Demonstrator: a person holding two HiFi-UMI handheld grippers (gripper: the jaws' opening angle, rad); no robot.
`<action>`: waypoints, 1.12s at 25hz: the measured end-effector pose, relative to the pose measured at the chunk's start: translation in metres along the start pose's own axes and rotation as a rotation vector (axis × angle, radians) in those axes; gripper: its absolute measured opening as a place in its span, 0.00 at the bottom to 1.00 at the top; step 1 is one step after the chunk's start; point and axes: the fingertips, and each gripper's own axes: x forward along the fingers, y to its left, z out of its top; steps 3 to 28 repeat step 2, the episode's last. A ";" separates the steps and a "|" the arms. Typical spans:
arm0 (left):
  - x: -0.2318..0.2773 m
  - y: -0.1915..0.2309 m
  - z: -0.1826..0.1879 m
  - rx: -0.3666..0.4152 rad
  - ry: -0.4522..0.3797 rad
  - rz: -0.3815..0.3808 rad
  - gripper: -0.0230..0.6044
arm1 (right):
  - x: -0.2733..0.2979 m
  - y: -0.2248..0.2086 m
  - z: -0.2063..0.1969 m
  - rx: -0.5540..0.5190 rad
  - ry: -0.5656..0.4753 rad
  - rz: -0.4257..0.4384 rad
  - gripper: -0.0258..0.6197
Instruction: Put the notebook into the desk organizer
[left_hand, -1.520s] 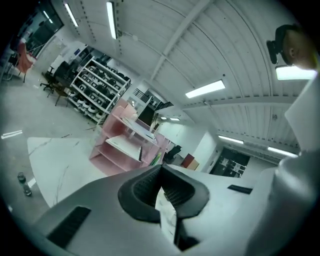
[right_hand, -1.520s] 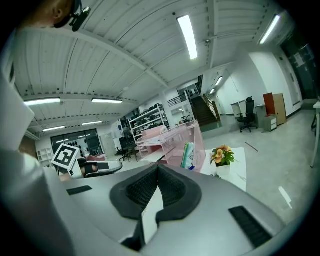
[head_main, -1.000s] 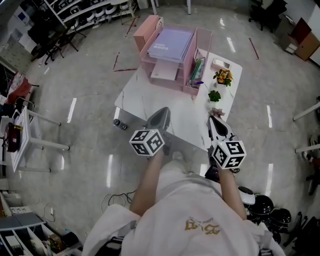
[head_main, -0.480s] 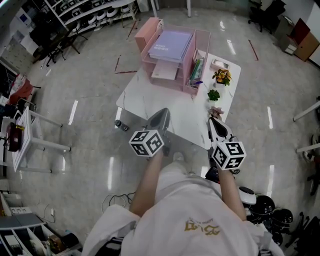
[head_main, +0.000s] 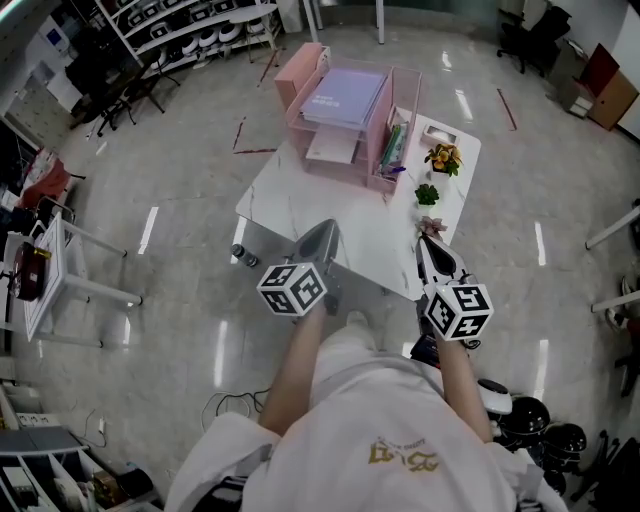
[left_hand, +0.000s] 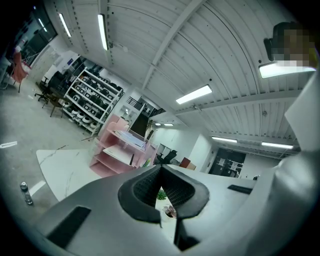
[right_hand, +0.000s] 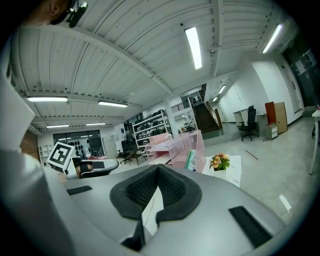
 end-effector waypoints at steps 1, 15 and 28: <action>-0.001 -0.001 0.002 0.001 -0.003 -0.001 0.07 | -0.001 0.001 0.001 0.001 -0.002 0.000 0.06; -0.002 -0.002 0.003 0.002 -0.006 -0.002 0.07 | -0.002 0.001 0.002 0.001 -0.004 -0.001 0.06; -0.002 -0.002 0.003 0.002 -0.006 -0.002 0.07 | -0.002 0.001 0.002 0.001 -0.004 -0.001 0.06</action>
